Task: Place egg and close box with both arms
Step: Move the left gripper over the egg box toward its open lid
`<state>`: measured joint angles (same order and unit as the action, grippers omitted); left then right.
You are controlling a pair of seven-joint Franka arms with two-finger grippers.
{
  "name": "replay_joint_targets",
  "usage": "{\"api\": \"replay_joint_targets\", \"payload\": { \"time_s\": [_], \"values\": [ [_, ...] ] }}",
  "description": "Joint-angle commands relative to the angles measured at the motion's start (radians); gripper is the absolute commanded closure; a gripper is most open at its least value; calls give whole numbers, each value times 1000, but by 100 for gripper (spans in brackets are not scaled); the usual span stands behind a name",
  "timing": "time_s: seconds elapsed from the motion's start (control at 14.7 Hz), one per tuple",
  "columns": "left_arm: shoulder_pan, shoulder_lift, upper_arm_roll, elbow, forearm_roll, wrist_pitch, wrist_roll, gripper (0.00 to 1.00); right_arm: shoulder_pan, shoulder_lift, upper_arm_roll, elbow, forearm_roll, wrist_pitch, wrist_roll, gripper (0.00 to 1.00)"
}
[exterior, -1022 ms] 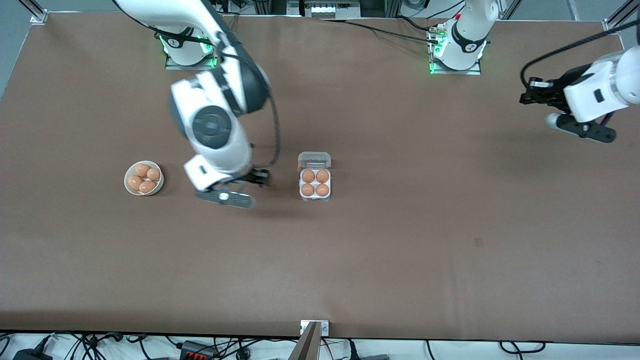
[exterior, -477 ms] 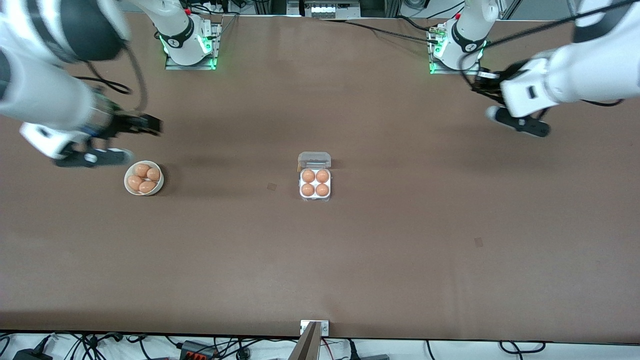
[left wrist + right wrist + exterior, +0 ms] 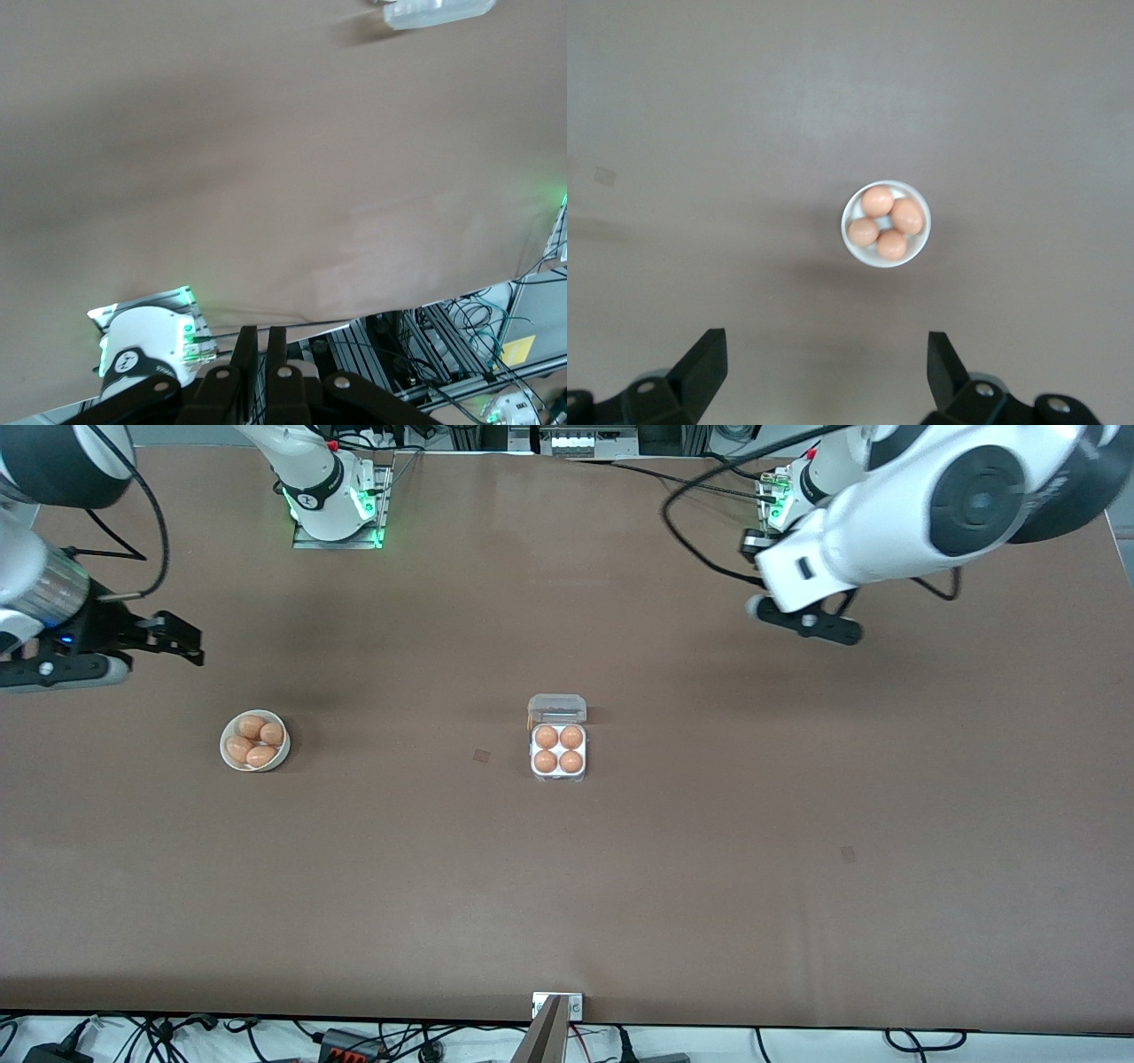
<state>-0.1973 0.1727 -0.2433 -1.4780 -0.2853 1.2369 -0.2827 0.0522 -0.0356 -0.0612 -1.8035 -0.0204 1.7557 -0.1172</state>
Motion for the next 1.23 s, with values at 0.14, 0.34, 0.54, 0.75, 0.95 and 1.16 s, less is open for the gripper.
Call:
{"api": "replay_joint_targets", "payload": {
  "time_s": [0.14,0.34,0.54,0.75,0.95,1.16],
  "values": [
    [-169,135,7,108,-12,47,-196,88,-11,28,-77,153,4,-113,-45,0],
    [-215,185,5,110,-26,172,-254,88,20,33,-75,153,7,-159,-42,0],
    [-267,214,7,108,-49,236,-309,88,35,28,-69,154,8,-176,-28,0],
    [-297,255,9,108,-45,311,-309,88,29,31,-71,154,19,-168,-28,0],
    [-310,300,12,97,-38,372,-300,88,15,36,-77,153,36,-167,-28,0],
    [-333,369,9,105,3,429,-308,88,8,37,-78,153,36,-170,-30,0]
  ]
}}
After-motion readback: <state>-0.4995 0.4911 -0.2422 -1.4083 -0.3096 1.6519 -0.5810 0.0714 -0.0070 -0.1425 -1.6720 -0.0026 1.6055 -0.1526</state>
